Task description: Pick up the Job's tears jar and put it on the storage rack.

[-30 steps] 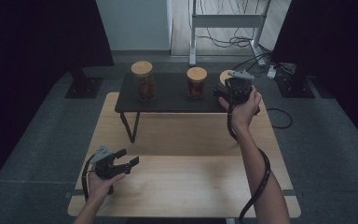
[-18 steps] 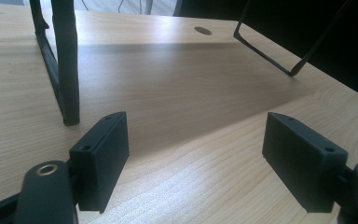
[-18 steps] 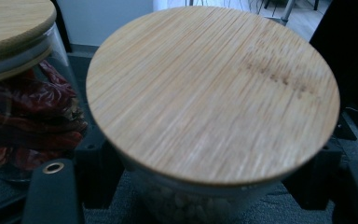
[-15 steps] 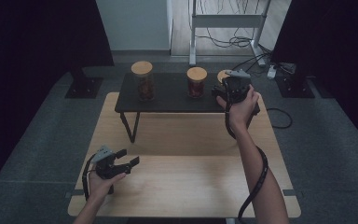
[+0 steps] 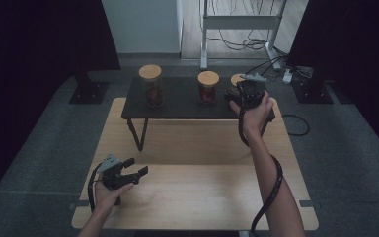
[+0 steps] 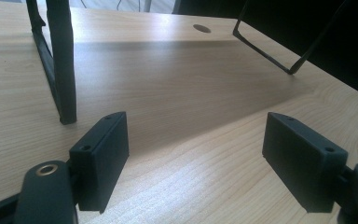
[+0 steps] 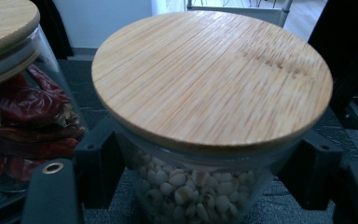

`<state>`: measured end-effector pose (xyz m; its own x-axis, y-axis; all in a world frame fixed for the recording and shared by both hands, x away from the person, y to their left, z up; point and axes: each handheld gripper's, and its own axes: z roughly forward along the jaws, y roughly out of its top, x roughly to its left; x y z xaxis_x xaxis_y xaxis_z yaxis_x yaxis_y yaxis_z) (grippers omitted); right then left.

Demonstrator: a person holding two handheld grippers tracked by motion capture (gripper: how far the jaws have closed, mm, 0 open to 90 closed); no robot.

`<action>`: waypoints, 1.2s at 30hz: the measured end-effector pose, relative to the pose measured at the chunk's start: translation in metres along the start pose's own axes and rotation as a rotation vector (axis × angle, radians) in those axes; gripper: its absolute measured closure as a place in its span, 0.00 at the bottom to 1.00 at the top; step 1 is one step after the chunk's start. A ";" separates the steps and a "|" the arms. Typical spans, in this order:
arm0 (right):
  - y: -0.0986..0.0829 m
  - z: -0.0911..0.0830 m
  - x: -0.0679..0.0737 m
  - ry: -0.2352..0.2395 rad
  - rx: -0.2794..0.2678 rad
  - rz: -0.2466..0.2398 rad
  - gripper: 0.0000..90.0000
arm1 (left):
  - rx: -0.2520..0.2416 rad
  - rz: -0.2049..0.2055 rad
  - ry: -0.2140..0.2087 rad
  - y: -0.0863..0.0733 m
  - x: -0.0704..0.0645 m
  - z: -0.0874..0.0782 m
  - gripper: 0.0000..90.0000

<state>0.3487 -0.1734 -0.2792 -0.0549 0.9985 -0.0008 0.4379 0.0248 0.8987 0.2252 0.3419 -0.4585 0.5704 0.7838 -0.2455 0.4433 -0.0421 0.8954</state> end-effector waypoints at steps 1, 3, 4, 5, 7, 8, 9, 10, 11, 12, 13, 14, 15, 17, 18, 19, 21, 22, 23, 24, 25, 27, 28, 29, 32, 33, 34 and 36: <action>0.000 0.000 0.000 -0.001 0.000 0.001 0.28 | 0.000 0.000 0.000 0.000 0.000 0.000 0.25; -0.001 0.000 0.000 -0.002 -0.002 0.002 0.28 | 0.000 -0.001 0.000 0.000 0.000 0.000 0.25; 0.000 0.000 0.000 -0.001 -0.001 0.003 0.28 | 0.000 0.000 -0.001 0.000 0.000 0.000 0.25; 0.000 -0.001 0.000 0.001 -0.001 0.009 0.28 | 0.001 0.000 -0.001 0.000 0.000 0.001 0.25; 0.000 -0.001 0.000 0.001 -0.002 0.013 0.27 | 0.002 -0.002 -0.001 0.000 0.000 0.001 0.25; -0.001 -0.002 0.000 0.000 -0.003 0.015 0.27 | 0.002 -0.001 -0.001 0.000 0.000 0.001 0.25; -0.001 -0.002 0.000 0.000 -0.006 0.020 0.27 | 0.002 -0.001 -0.001 0.000 0.000 0.001 0.25; -0.002 -0.003 0.000 0.001 -0.012 0.023 0.27 | 0.001 -0.001 -0.002 0.000 0.000 0.001 0.25; -0.002 -0.004 0.000 0.002 -0.019 0.024 0.26 | 0.000 0.000 -0.002 0.000 0.000 0.001 0.25; -0.002 -0.005 0.000 0.003 -0.023 0.025 0.25 | 0.000 -0.001 -0.003 0.000 0.000 0.001 0.25; -0.002 -0.006 0.001 0.003 -0.027 0.025 0.24 | -0.001 -0.001 -0.003 0.000 0.000 0.001 0.25; -0.002 -0.007 0.001 0.004 -0.032 0.025 0.23 | 0.001 0.000 -0.004 0.000 0.000 0.001 0.25; -0.001 -0.009 0.002 0.002 -0.036 0.022 0.22 | 0.001 0.001 -0.004 0.000 0.000 0.001 0.25; -0.002 -0.011 0.003 0.001 -0.040 0.019 0.21 | 0.001 0.003 -0.006 0.000 -0.001 0.002 0.25; -0.002 -0.012 0.003 0.002 -0.043 0.019 0.20 | 0.000 0.004 -0.007 0.000 -0.002 0.002 0.25; -0.002 -0.013 0.002 0.005 -0.044 0.023 0.20 | -0.001 0.006 -0.007 0.001 -0.002 0.001 0.25; -0.003 -0.014 0.002 0.004 -0.045 0.025 0.19 | -0.003 0.007 -0.008 0.001 -0.003 0.001 0.25; -0.004 -0.016 0.001 0.006 -0.047 0.027 0.19 | -0.006 0.009 -0.008 0.001 -0.003 0.000 0.25; -0.005 -0.017 0.001 0.005 -0.049 0.028 0.19 | -0.007 0.010 -0.008 0.001 -0.004 0.000 0.25; -0.006 -0.018 0.002 0.003 -0.051 0.026 0.18 | -0.008 0.012 -0.010 0.002 -0.004 0.000 0.25; -0.006 -0.020 0.002 0.001 -0.054 0.023 0.18 | -0.009 0.013 -0.010 0.002 -0.005 -0.001 0.25; -0.007 -0.023 0.002 0.001 -0.059 0.019 0.18 | -0.012 0.016 -0.013 0.002 -0.006 -0.001 0.25; -0.008 -0.024 0.002 0.002 -0.059 0.018 0.17 | -0.012 0.018 -0.014 0.003 -0.006 -0.001 0.25; -0.009 -0.025 0.002 0.004 -0.061 0.015 0.17 | -0.012 0.020 -0.014 0.003 -0.007 0.000 0.25; -0.011 -0.029 0.003 0.001 -0.066 0.012 0.17 | -0.012 0.021 -0.017 0.003 -0.008 0.000 0.25; -0.012 -0.030 0.003 0.004 -0.068 0.012 0.16 | -0.012 0.022 -0.017 0.003 -0.008 0.000 0.25; -0.013 -0.031 0.003 0.005 -0.070 0.013 0.16 | -0.012 0.024 -0.016 0.003 -0.008 0.000 0.25; -0.016 -0.034 0.004 0.004 -0.075 0.010 0.16 | -0.015 0.026 -0.016 0.004 -0.009 -0.001 0.25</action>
<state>0.3115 -0.1713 -0.2784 -0.0546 0.9985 0.0104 0.3699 0.0105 0.9290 0.2211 0.3358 -0.4524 0.5926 0.7725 -0.2281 0.4179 -0.0528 0.9070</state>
